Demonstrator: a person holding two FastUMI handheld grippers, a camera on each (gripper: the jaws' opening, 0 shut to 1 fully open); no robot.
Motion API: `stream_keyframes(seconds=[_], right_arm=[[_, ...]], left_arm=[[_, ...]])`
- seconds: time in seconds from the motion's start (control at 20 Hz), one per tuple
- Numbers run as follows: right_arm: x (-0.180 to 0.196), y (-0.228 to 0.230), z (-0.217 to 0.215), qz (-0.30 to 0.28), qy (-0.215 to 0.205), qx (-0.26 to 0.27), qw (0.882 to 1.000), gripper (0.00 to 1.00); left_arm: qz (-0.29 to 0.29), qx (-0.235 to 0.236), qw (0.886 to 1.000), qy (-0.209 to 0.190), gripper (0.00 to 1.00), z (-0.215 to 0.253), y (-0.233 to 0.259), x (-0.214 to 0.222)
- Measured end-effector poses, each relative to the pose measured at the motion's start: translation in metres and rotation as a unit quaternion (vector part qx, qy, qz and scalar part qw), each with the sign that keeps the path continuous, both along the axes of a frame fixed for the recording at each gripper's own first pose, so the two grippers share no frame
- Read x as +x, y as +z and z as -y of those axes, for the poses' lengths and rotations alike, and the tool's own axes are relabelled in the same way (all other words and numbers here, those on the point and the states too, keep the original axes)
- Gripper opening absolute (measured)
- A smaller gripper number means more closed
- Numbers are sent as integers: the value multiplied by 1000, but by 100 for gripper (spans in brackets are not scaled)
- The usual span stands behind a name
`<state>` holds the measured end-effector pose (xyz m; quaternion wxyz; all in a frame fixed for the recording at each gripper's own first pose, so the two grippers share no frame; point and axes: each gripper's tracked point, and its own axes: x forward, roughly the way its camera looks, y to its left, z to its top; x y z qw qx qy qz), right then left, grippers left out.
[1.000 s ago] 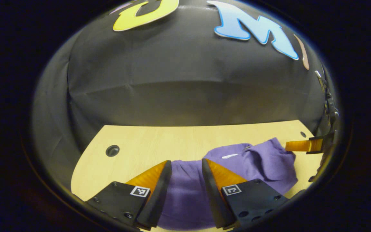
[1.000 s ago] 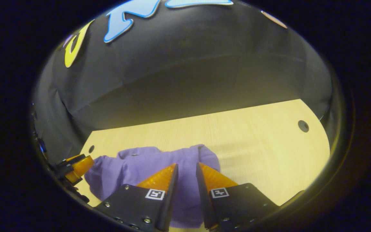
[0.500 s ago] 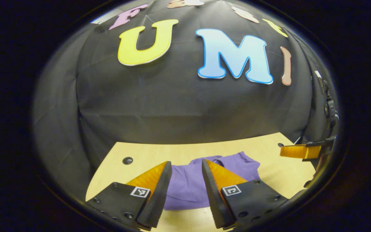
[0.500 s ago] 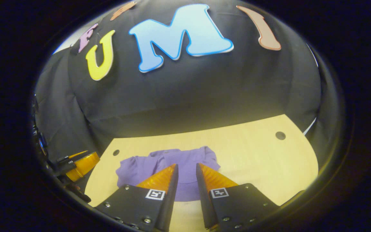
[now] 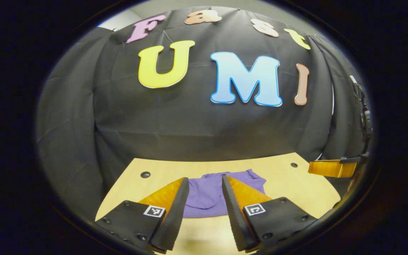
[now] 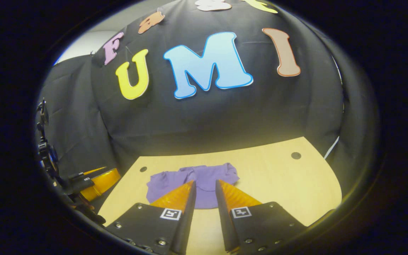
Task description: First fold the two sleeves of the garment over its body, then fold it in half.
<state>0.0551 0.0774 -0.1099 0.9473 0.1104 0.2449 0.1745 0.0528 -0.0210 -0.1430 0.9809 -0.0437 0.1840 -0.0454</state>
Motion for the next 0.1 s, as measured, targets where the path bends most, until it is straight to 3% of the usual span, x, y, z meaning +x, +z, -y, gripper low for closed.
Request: stream_keyframes(seconds=[0.1], right_arm=[[-10,6,5,9,-3,-2,1000,32]], left_arm=[[8,-1,1000,6,68,-4,8,-19]])
